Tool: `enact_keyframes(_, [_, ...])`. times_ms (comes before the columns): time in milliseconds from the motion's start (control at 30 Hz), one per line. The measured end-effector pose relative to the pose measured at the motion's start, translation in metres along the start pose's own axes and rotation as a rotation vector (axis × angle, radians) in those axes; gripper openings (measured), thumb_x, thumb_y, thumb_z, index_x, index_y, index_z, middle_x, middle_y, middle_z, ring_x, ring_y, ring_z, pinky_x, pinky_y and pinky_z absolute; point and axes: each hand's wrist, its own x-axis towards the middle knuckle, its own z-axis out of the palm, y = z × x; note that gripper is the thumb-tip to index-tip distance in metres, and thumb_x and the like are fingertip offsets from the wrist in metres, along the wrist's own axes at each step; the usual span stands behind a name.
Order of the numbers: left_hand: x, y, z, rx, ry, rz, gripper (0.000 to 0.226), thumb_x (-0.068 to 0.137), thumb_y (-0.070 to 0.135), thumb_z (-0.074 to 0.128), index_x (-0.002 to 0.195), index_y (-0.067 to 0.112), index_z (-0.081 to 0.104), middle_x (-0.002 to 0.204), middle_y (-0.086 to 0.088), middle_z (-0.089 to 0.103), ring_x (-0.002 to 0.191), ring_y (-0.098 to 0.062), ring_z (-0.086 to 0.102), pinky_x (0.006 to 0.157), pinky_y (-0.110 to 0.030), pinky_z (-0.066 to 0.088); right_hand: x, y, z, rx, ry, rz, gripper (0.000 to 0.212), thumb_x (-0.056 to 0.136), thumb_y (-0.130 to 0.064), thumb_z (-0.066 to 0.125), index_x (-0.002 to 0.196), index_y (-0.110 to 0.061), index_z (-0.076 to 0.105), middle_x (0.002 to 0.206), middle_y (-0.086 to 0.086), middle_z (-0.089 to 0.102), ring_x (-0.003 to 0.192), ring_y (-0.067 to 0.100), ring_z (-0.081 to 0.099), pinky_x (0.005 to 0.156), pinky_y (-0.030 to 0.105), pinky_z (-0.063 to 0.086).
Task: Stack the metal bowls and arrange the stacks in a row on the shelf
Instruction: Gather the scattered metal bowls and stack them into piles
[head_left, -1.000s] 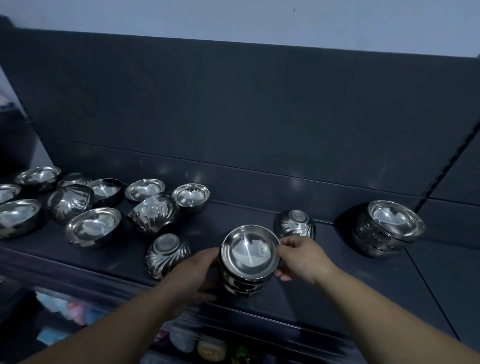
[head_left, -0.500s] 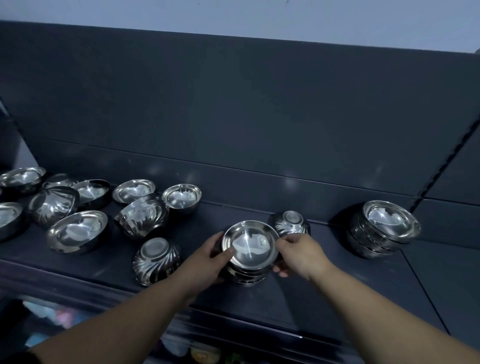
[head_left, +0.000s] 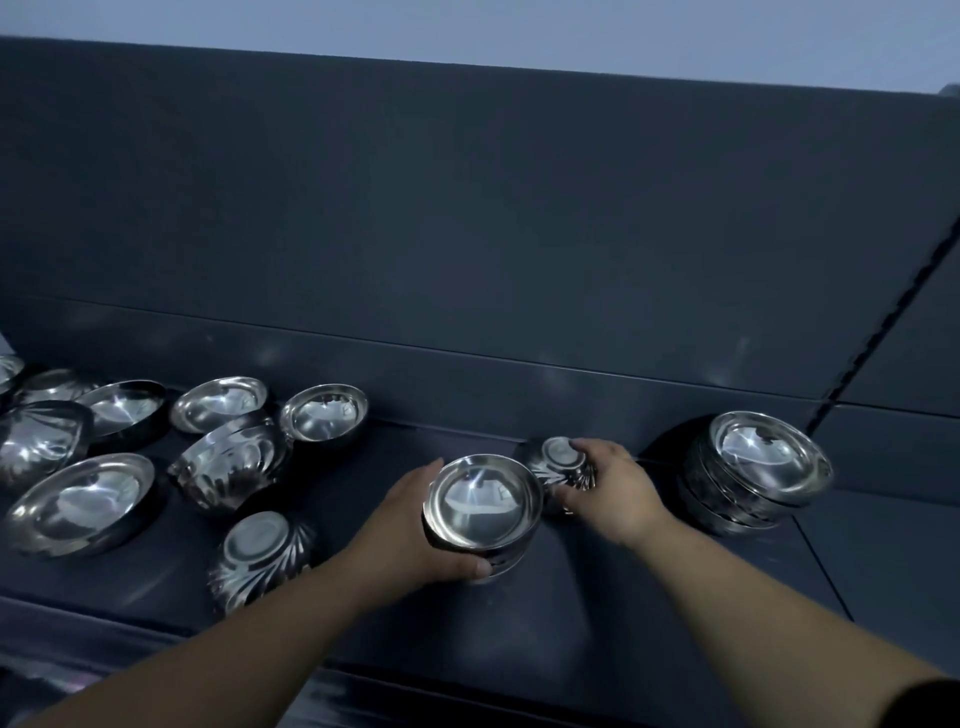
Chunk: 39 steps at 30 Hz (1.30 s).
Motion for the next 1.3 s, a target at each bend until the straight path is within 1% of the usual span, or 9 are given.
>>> enact_keyframes(67, [0.007,-0.010,0.002,0.035,0.020,0.018,0.085,0.045,0.045,0.092,0.106,0.072,0.040,0.120,0.035,0.046,0.117,0.018,0.041,0.098,-0.008,0.036,0.009,0.004,0.004,-0.039,-0.041,-0.009,0.081,0.076,-0.034,0.080,0.147,-0.024,0.041,0.159,0.008,0.027,0.144,0.022,0.032,0.115,0.022,0.022])
enact_keyframes(200, [0.013,-0.018,0.003,-0.039,0.043,-0.071,0.116,0.045,0.049,0.090,0.144,0.038,0.031,0.146,0.015,0.039,0.133,-0.006,0.041,0.111,-0.028,0.035,0.025,0.009,0.012,-0.030,-0.100,0.014,0.099,0.071,-0.036,0.084,0.153,-0.029,0.029,0.164,0.005,0.010,0.149,0.024,0.022,0.119,0.026,0.022])
enact_keyframes(467, [0.015,-0.031,0.014,-0.310,0.076,-0.113,0.117,0.050,0.042,0.093,0.148,0.030,0.028,0.125,0.026,0.052,0.119,0.000,0.053,0.102,-0.021,0.041,0.038,0.028,0.030,-0.094,-0.104,-0.013,0.114,0.064,-0.034,0.087,0.154,-0.040,0.017,0.164,0.003,0.010,0.145,0.030,0.030,0.117,0.036,0.032])
enact_keyframes(633, [0.016,-0.032,0.013,-0.344,0.111,-0.134,0.129,0.029,0.075,0.082,0.143,0.036,0.034,0.129,0.020,0.056,0.120,0.000,0.054,0.109,-0.031,0.041,0.038,0.033,0.032,-0.021,-0.095,-0.005,0.117,0.064,-0.039,0.088,0.154,-0.042,0.013,0.163,0.005,0.009,0.147,0.026,0.026,0.117,0.033,0.030])
enact_keyframes(800, [0.019,-0.035,0.013,-0.335,0.153,-0.141,0.096,0.048,0.051,0.087,0.131,0.043,0.040,0.120,0.024,0.058,0.113,0.007,0.055,0.099,-0.019,0.042,0.034,0.029,0.032,-0.003,0.018,-0.023,0.101,0.068,-0.040,0.084,0.151,-0.034,0.027,0.153,0.007,0.031,0.130,0.023,0.049,0.107,0.026,0.038])
enact_keyframes(1000, [0.016,-0.034,0.013,-0.322,0.153,-0.138,0.089,0.065,0.028,0.088,0.140,0.031,0.040,0.124,0.017,0.058,0.114,0.004,0.054,0.098,-0.018,0.041,0.030,0.031,0.031,-0.057,-0.029,0.024,0.107,0.062,-0.051,0.083,0.151,-0.035,0.025,0.159,0.007,0.019,0.137,0.028,0.041,0.113,0.036,0.037])
enact_keyframes(1100, [0.017,-0.033,0.012,-0.313,0.141,-0.134,0.089,0.065,0.029,0.088,0.140,0.031,0.040,0.123,0.020,0.057,0.110,0.008,0.053,0.096,-0.015,0.040,0.033,0.025,0.035,-0.076,-0.006,0.019,0.108,0.058,-0.053,0.086,0.146,-0.025,0.029,0.161,0.009,0.016,0.142,0.033,0.032,0.115,0.039,0.034])
enact_keyframes(1233, [0.018,-0.033,0.011,-0.301,0.135,-0.141,0.103,0.051,0.050,0.087,0.141,0.034,0.039,0.124,0.023,0.057,0.114,0.008,0.053,0.101,-0.021,0.042,0.033,0.021,0.040,-0.037,0.021,0.022,0.105,0.056,-0.049,0.088,0.138,-0.018,0.029,0.144,0.010,0.040,0.127,0.032,0.046,0.106,0.040,0.043])
enact_keyframes(1300, [0.017,-0.032,0.012,-0.289,0.136,-0.143,0.095,0.061,0.039,0.088,0.141,0.033,0.038,0.118,0.027,0.056,0.109,0.011,0.053,0.095,-0.013,0.042,0.029,0.021,0.038,-0.033,0.029,0.036,0.108,0.054,-0.049,0.088,0.139,-0.020,0.027,0.141,0.010,0.040,0.123,0.033,0.050,0.104,0.040,0.045])
